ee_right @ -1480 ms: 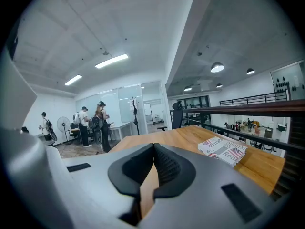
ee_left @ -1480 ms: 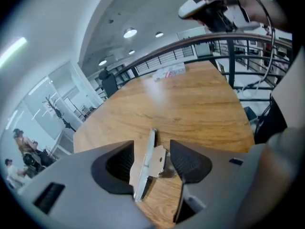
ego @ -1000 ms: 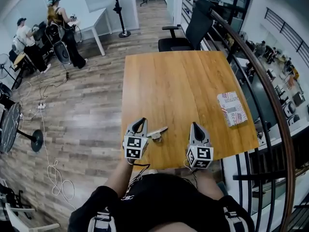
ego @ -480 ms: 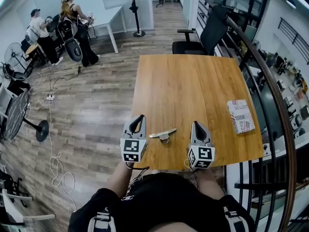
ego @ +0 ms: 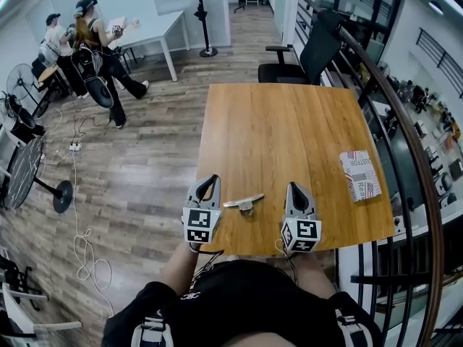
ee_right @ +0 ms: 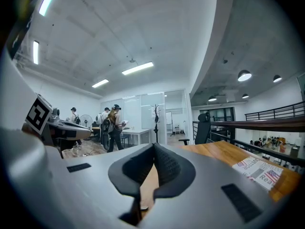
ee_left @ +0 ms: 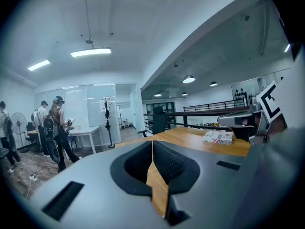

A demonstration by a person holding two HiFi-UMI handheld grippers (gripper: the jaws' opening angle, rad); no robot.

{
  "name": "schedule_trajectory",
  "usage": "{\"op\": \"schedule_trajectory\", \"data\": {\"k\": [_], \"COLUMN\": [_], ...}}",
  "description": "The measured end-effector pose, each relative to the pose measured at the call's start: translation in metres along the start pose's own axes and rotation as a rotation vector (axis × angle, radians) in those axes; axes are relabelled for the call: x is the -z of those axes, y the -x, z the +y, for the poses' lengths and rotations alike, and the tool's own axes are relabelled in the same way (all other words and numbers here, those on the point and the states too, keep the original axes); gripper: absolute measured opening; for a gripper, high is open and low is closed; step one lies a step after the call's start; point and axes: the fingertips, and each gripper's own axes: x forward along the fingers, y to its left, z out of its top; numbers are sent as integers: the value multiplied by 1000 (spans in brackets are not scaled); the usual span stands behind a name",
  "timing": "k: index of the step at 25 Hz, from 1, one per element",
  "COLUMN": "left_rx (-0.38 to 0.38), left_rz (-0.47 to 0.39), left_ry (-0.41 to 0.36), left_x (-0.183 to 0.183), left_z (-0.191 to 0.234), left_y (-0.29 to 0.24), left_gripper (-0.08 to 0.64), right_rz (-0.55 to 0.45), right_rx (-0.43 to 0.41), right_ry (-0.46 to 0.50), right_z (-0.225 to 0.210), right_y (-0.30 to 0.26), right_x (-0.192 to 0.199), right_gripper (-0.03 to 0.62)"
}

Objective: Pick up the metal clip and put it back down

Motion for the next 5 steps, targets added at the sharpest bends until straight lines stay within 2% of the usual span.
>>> {"op": "schedule_trajectory", "data": {"k": [5], "left_rx": [0], "left_rz": [0], "left_ry": [4], "left_x": [0], "left_z": [0], "left_y": [3], "left_gripper": [23], "right_rz": [-1], "right_rx": [3], "right_ry": [-5], "right_z": [2], "right_y": [3], "right_x": [-1], "right_gripper": [15]}}
